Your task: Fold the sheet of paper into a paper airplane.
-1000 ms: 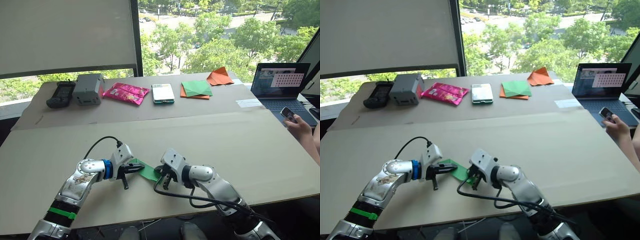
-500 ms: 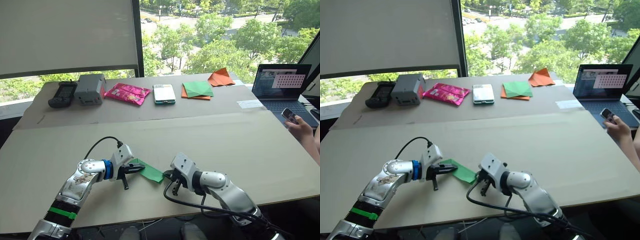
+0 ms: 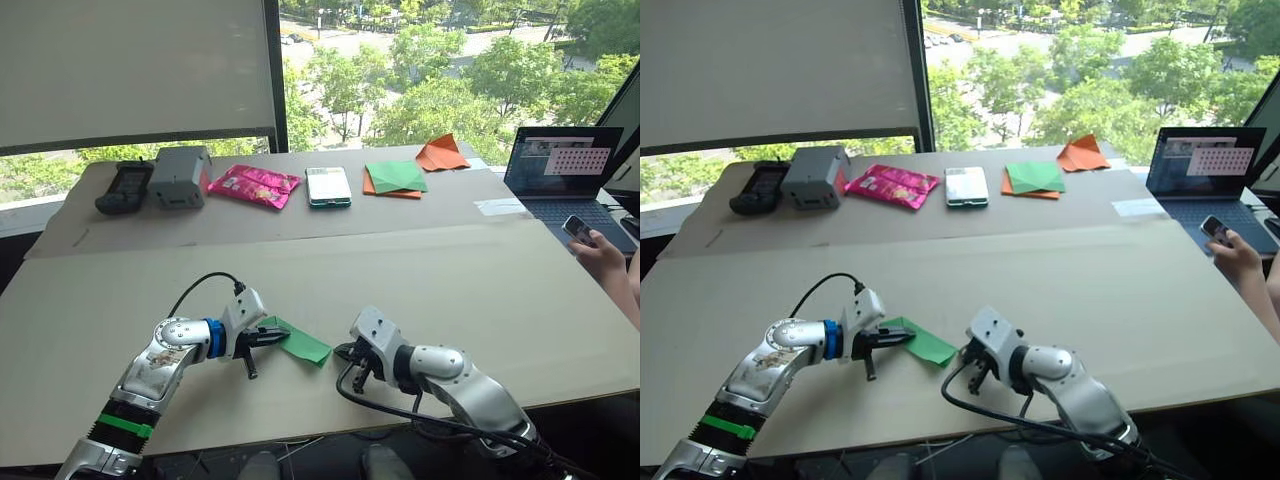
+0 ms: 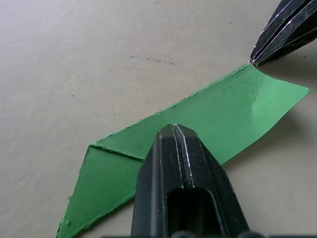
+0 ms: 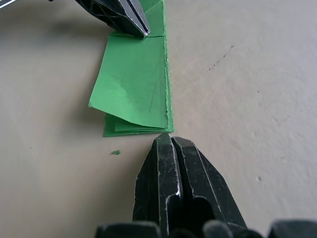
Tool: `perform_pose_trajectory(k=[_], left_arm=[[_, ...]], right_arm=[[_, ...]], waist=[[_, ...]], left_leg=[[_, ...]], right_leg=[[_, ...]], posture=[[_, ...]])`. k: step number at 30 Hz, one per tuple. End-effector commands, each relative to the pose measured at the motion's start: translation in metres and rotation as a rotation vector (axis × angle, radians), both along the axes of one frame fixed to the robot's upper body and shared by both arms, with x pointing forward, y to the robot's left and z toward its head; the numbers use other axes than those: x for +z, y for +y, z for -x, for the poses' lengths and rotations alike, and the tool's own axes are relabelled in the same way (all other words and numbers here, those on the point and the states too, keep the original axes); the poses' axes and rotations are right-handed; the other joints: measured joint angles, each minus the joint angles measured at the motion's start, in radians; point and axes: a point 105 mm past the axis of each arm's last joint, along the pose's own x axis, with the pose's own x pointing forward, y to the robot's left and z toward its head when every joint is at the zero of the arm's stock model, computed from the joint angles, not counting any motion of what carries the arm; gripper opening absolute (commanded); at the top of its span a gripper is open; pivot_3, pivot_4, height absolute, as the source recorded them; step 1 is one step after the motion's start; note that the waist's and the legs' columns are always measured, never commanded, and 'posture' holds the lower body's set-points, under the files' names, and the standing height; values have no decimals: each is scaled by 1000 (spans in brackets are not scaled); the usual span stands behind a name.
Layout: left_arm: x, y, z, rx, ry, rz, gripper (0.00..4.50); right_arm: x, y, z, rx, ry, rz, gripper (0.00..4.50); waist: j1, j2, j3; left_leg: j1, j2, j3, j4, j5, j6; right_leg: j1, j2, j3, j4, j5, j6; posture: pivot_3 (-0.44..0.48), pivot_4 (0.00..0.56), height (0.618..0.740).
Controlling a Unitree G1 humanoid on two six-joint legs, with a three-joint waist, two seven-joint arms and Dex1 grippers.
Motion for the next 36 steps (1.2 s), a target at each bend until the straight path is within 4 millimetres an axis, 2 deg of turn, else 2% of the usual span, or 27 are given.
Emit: perform_pose_trajectory(k=[1,3,5,12,17,20,27,33,36], left_arm=[[-10,3,3,0,30,-44,0],[-10,3,3,-1,30,-45,0],[-9,3,3,-1,29,-45,0],[-7,5,3,4,25,-49,0],[-6,6,3,10,21,-52,0],[-4,6,3,10,18,-48,0],[15,-11,-9,17,-10,49,0],[7,-23,-11,-9,-3,45,0],[-5,-22,-10,-24,3,0,0]], right_arm=[[53,23,2,76,-171,-185,25],[63,31,-1,71,-204,-239,25],[59,38,0,80,-196,-235,25],[16,44,-2,88,-102,-96,25],[-21,30,-3,53,-4,37,25],[-34,26,-2,37,41,74,25],[-41,24,0,35,63,96,25],[-41,24,0,30,64,106,25],[-40,24,0,29,65,105,25]], waist=[[-2,0,1],[-5,0,1],[-4,1,1],[-5,0,2],[-6,0,2],[-6,0,2],[-5,-1,2],[-6,-1,2],[-6,0,2]], left_leg=[[0,0,0,0,0,0],[0,0,0,-1,0,0],[0,0,0,-1,0,0],[0,0,0,-1,0,0],[0,0,0,-1,0,0],[1,0,0,-1,0,0],[1,0,0,-1,0,0],[1,0,0,-1,0,0],[1,0,0,-1,0,0]], right_leg=[[0,0,0,0,0,0],[0,0,0,0,0,0],[0,0,0,0,0,0],[0,0,0,-1,0,0],[0,0,0,-1,0,0],[0,0,0,-1,0,0],[0,0,0,-1,0,0],[0,1,0,-1,0,0],[0,1,0,-1,0,0]], posture=[[0,150,732],[0,150,732],[0,150,732],[0,150,732],[0,150,732],[0,150,732],[0,150,732],[0,150,732],[0,150,732]])
